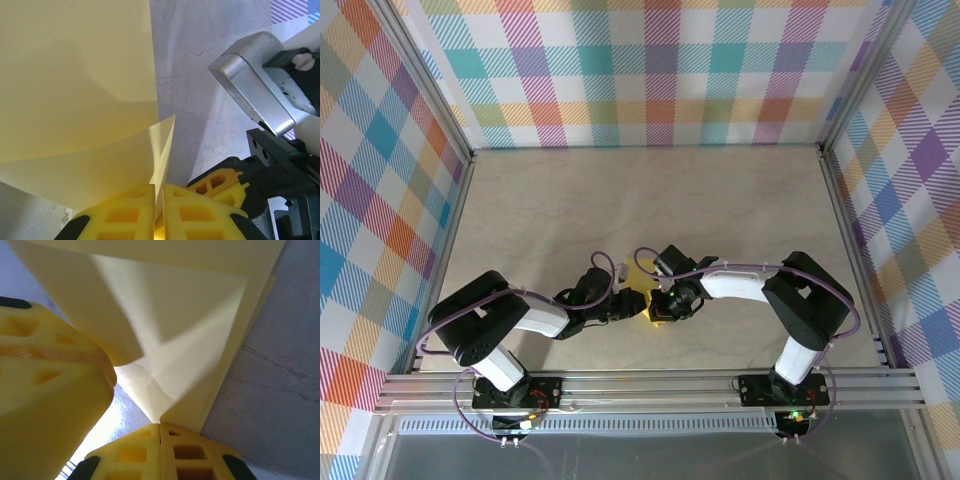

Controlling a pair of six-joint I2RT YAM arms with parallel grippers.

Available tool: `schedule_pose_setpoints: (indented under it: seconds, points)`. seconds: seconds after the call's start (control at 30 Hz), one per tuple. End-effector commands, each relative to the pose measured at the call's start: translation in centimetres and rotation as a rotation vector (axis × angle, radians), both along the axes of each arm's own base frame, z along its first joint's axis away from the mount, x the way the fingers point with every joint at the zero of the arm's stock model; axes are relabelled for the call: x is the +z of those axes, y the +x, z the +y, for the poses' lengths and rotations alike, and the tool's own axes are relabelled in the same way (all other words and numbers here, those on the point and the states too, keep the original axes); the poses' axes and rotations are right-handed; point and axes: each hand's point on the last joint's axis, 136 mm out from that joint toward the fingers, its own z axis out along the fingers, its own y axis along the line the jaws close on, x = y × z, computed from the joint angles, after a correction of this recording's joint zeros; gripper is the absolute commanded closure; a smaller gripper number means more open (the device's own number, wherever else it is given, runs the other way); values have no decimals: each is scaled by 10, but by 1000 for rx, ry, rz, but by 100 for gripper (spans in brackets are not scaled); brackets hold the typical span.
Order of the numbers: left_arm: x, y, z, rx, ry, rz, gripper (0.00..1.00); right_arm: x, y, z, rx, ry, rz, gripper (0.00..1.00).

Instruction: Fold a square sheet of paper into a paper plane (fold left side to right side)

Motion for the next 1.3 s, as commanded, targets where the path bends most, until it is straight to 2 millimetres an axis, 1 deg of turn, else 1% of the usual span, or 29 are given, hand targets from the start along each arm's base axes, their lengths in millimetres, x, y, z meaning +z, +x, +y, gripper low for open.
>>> schedule_pose_setpoints:
  seconds: [0.0,0.3,0.4,0.57,0.8,1.1,1.27]
  points:
    - [0,3,-2,6,4,-21,87,-46,-27,-61,-27,-304,84,100]
    - [-11,4,-3,9,44,13,89,-44,-27,-64,-22,-322,82,100]
    - [-16,5,0,22,66,25,90,-44,-27,-65,-18,-330,84,100]
    - [-25,7,9,59,128,56,92,-44,-27,-67,-14,-340,86,100]
    - [-33,10,16,87,159,80,92,-44,-27,-67,-12,-342,88,100]
    - [-39,22,32,126,181,107,92,-43,-28,-69,-13,-352,88,100]
    - [-40,32,43,140,213,110,92,-42,-28,-69,-13,-354,88,100]
